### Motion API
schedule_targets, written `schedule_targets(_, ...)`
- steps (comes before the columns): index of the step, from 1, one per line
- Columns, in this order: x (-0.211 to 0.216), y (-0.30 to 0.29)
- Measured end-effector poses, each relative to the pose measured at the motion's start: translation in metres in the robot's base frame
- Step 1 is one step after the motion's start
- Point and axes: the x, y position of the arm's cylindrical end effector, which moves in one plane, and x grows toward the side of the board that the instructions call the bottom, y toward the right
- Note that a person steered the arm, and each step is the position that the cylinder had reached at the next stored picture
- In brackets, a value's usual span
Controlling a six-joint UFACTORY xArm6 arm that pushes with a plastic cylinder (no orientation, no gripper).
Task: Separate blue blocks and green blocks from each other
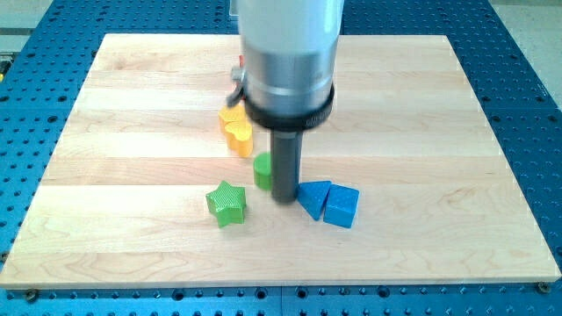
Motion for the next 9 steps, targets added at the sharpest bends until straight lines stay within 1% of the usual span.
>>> schedule_targets(1,0.029,0.0)
schedule_targets(3,-0.028,-0.002)
schedule_targets(4,-0.002,-0.023)
schedule_targets(5,0.081,-0.019)
schedule_targets(6,0.087,-0.078)
schedule_targets(7,0.037,-0.077)
schedule_targets(8,0.043,-0.083)
schedule_targets(9,0.051,-0.031)
